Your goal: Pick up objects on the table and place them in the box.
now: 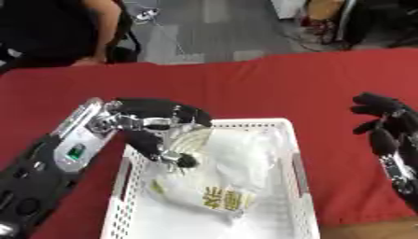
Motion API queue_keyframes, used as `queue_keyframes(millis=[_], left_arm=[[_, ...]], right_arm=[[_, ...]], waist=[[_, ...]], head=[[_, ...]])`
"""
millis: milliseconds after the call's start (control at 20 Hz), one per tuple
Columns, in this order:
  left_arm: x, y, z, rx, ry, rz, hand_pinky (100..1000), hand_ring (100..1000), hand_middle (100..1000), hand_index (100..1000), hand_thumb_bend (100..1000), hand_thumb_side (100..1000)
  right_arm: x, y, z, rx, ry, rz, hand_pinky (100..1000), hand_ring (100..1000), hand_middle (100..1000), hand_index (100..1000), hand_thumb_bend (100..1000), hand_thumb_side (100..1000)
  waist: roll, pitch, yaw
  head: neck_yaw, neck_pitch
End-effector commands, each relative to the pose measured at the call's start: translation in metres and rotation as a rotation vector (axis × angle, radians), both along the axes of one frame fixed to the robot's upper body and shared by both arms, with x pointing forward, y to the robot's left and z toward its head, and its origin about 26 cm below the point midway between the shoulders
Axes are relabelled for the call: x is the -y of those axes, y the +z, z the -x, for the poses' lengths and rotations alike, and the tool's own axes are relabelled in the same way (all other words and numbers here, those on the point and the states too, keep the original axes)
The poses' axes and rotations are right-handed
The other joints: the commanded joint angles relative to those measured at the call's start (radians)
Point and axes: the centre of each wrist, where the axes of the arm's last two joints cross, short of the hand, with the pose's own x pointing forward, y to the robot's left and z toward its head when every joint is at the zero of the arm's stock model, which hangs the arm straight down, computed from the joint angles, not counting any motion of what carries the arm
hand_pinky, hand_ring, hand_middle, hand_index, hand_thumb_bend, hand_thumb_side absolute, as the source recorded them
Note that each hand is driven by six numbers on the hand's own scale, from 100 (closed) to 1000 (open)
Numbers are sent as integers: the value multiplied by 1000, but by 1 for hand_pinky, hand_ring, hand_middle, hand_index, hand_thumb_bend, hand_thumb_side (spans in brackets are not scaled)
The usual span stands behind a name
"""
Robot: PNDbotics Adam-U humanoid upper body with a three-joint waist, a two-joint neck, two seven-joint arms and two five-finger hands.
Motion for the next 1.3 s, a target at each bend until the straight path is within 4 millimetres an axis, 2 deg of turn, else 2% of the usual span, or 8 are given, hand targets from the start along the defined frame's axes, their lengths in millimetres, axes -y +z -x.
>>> queue_keyframes(millis=[50, 250, 400, 500, 600, 700, 1000, 1300], left_arm=[[-6, 13, 1, 22, -146, -127, 919, 975, 1000, 1000, 1000, 993], [-7, 16, 3, 30, -141, -98, 915, 970, 1000, 1000, 1000, 993], [-7, 35, 11, 119, -153, 12, 905, 958, 1000, 1000, 1000, 1000], [-8, 66, 27, 274, -183, 241, 917, 959, 1000, 1000, 1000, 1000], [-13, 94, 48, 431, -200, 560, 927, 972, 1000, 1000, 1000, 865], [-18, 112, 68, 558, -221, 862, 949, 986, 1000, 1000, 1000, 848], [-30, 105, 84, 673, -127, 1043, 961, 992, 1000, 1000, 1000, 821], [-78, 73, 90, 745, 176, 1094, 949, 982, 1000, 1000, 1000, 842]], right_arm=[[0, 8, 0, 28, 7, 8, 588, 785, 801, 904, 309, 899], [0, 7, 0, 28, 6, 8, 588, 785, 798, 904, 308, 898], [0, 7, 1, 27, 5, 8, 588, 785, 798, 904, 308, 898], [1, 7, 1, 25, 2, 8, 588, 785, 798, 904, 308, 898], [1, 6, 1, 24, -1, 9, 588, 785, 798, 904, 305, 899], [2, 6, 1, 25, -3, 9, 588, 785, 798, 904, 307, 899], [2, 7, 1, 28, -5, 7, 588, 785, 798, 904, 305, 900], [3, 7, 1, 33, -17, 6, 588, 785, 798, 904, 305, 899]], waist=[[-6, -8, 2], [-7, -8, 3], [-8, -8, 5], [-8, -9, 9], [-8, -10, 12], [-8, -10, 13], [-8, -9, 15], [-8, -1, 23]], head=[[2, -10], [1, -10], [-1, -11], [-3, -9], [-6, -10], [-10, -12], [-18, -21], [-33, -24]])
